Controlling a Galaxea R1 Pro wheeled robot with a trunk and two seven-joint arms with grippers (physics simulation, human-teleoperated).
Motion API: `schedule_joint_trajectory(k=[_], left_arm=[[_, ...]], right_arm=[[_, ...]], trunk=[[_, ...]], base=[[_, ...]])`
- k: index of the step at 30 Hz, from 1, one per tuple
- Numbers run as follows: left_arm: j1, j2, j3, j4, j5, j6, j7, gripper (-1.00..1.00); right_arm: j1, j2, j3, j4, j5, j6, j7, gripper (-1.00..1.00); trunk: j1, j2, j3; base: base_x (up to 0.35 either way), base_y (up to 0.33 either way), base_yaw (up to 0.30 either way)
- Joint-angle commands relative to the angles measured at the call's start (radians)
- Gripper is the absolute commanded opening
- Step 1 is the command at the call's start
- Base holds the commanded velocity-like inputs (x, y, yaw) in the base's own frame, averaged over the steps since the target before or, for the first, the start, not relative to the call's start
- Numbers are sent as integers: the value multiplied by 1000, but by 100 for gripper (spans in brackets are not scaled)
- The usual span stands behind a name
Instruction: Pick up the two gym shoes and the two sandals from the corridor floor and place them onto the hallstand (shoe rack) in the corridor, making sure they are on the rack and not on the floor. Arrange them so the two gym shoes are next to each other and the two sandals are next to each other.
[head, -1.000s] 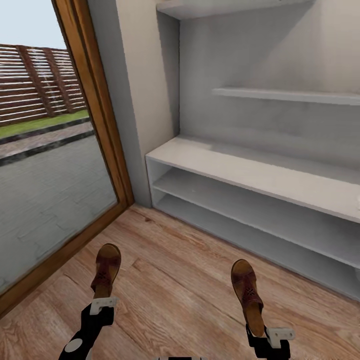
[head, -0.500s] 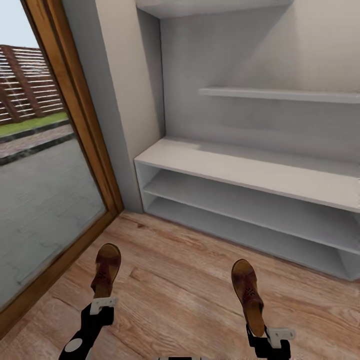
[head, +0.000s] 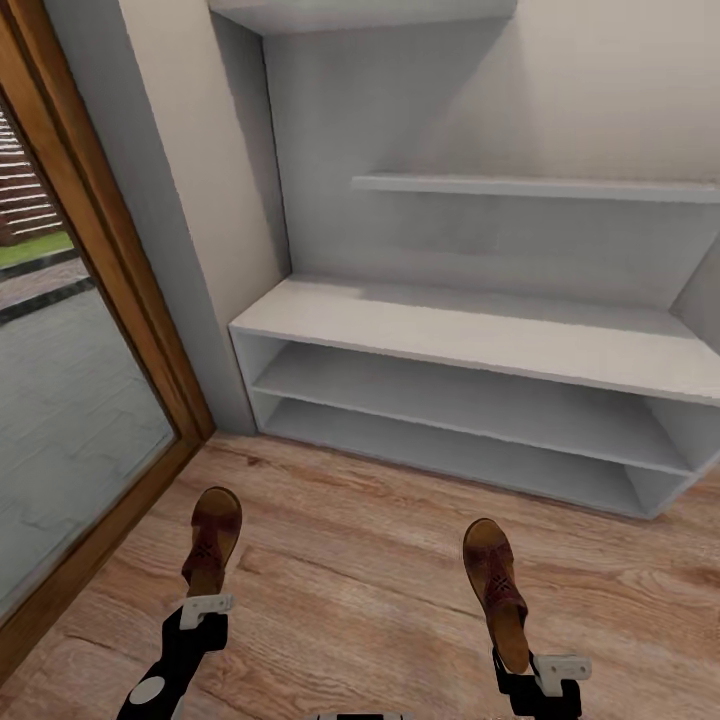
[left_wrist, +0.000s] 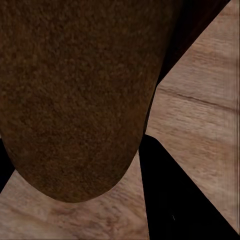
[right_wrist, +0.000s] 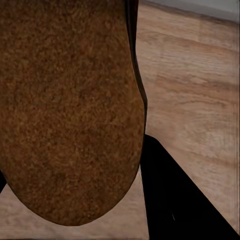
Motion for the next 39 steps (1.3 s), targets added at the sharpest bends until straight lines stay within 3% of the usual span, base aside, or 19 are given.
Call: schedule_joint_trajectory(k=[1,39], left_arm=[[0,-1,5,0,-14,-3,-7,-100],[0,-1,5,0,-14,-5,-5,-100]], right_arm=[[-1,0,0,1,-4,-2,1,-100],[-1,1,0,1,-4,-2,1,-100]], trunk=[[0,0,-1],[0,0,-1]], base=[[0,1,-267],[0,0,-260]])
